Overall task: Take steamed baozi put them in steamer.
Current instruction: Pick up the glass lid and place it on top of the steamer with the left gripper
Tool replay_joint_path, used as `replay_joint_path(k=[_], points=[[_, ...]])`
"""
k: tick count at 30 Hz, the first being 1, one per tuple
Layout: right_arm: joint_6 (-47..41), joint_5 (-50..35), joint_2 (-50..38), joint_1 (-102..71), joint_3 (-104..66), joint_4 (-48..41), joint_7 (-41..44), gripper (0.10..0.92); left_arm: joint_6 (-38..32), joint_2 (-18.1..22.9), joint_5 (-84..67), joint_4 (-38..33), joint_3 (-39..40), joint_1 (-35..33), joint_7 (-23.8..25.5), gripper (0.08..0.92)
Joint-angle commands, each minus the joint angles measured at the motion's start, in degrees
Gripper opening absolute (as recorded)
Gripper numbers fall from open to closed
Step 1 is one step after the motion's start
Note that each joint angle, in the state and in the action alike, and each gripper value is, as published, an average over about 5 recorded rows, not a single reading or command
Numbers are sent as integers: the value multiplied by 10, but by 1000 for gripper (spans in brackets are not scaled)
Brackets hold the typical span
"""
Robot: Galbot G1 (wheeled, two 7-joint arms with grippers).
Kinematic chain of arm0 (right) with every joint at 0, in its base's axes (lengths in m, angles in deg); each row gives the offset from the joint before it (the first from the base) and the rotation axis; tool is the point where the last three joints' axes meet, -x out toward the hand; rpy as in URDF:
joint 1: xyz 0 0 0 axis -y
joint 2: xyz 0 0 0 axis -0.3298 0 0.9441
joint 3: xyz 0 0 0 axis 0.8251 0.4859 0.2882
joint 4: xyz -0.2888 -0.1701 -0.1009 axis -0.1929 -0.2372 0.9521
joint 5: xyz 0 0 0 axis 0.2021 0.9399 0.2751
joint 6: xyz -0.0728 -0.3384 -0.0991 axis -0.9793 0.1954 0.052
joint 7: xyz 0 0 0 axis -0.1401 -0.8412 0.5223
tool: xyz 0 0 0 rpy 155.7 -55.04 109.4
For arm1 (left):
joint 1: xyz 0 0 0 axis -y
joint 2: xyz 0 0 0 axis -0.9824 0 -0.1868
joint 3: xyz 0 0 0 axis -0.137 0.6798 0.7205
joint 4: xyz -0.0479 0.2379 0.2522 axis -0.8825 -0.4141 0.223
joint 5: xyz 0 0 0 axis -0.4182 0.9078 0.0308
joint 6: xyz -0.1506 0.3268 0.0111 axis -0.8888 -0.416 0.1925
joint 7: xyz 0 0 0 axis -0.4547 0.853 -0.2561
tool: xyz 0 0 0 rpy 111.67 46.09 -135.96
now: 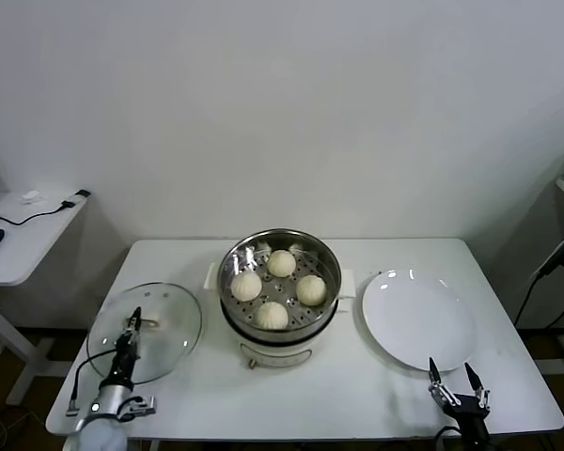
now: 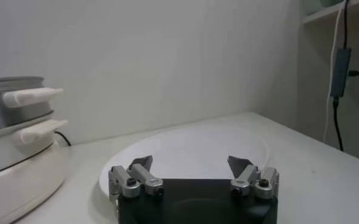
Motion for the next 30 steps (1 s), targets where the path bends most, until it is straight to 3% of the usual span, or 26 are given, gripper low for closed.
replay_joint_path(k=[1, 6, 11, 20, 30], points=[[-16, 17, 1, 0, -4, 4, -11, 823, 222, -55, -178, -291, -9, -79, 195, 139], [-40, 40, 5, 0, -5, 15, -29, 823, 318, -67, -183, -373, 12, -62, 233, 139], [-55, 65, 11, -1, -2, 25, -46, 823, 365, -68, -126, -413, 63, -26, 256, 139], [-52, 80, 16, 1, 0, 34, -44, 823, 392, -55, 0, -405, 228, 35, 281, 139], [-53, 88, 25, -2, -8, 46, -36, 823, 409, 16, 75, -347, 354, 133, 339, 139]])
